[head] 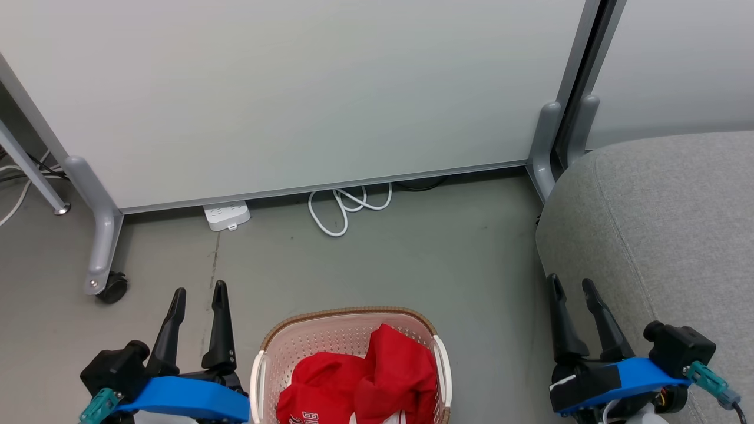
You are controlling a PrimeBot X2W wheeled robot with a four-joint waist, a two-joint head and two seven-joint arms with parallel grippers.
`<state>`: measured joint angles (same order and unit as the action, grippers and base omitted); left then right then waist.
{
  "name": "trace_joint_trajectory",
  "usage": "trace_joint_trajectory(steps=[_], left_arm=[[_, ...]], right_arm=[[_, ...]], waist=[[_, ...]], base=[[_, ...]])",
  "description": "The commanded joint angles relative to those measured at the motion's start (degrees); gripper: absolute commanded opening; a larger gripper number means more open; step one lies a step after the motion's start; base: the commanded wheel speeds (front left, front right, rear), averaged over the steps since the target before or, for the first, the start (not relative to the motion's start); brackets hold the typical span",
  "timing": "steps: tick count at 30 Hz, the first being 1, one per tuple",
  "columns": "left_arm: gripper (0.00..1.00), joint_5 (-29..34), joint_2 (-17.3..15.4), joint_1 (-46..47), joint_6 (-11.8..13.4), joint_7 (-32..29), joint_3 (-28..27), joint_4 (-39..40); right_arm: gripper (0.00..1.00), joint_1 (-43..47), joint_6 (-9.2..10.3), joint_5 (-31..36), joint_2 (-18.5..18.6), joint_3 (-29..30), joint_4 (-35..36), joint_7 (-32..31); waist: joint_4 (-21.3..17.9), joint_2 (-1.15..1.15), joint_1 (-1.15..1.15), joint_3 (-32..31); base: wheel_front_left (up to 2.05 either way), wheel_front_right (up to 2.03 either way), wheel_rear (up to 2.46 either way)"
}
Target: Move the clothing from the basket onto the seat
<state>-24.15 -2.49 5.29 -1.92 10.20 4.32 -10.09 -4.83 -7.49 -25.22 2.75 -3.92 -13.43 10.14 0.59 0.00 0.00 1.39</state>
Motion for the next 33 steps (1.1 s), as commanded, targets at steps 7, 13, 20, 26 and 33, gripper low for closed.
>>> trace_joint_trajectory(steps=[7,13,20,26,33], left_arm=[[1.00,4.97,-0.42,0.99,0.52,1.39,0.70,0.55],[1.00,7.69,-0.45,0.98,0.56,2.13,0.99,0.54],[1.00,10.64,-0.49,1.10,0.70,2.97,1.44,0.51],[1.00,13.11,-0.51,1.12,0.80,3.67,1.90,0.46],[1.00,15.48,-0.53,0.98,0.95,4.24,2.07,0.28]], right_arm=[[1.00,-1.33,0.00,5.33,0.18,-0.64,0.01,1.46],[1.00,-1.31,0.00,8.37,0.19,-0.73,-0.34,2.19],[1.00,-1.47,0.01,11.64,0.19,-0.79,-0.44,3.07],[1.00,-1.47,0.01,14.31,0.19,-0.56,-0.70,3.77],[1.00,-1.49,0.01,16.78,0.20,-0.35,-1.18,4.25]], waist=[[0.02,0.00,0.00,0.00],[-0.01,0.00,0.00,0.10],[0.01,0.00,0.00,0.26],[0.10,0.00,0.00,0.27],[0.10,0.00,0.00,0.25]], base=[[0.00,0.00,0.00],[0.00,0.00,0.00],[0.00,0.00,0.00],[0.00,0.00,0.00],[0.00,0.00,0.00]])
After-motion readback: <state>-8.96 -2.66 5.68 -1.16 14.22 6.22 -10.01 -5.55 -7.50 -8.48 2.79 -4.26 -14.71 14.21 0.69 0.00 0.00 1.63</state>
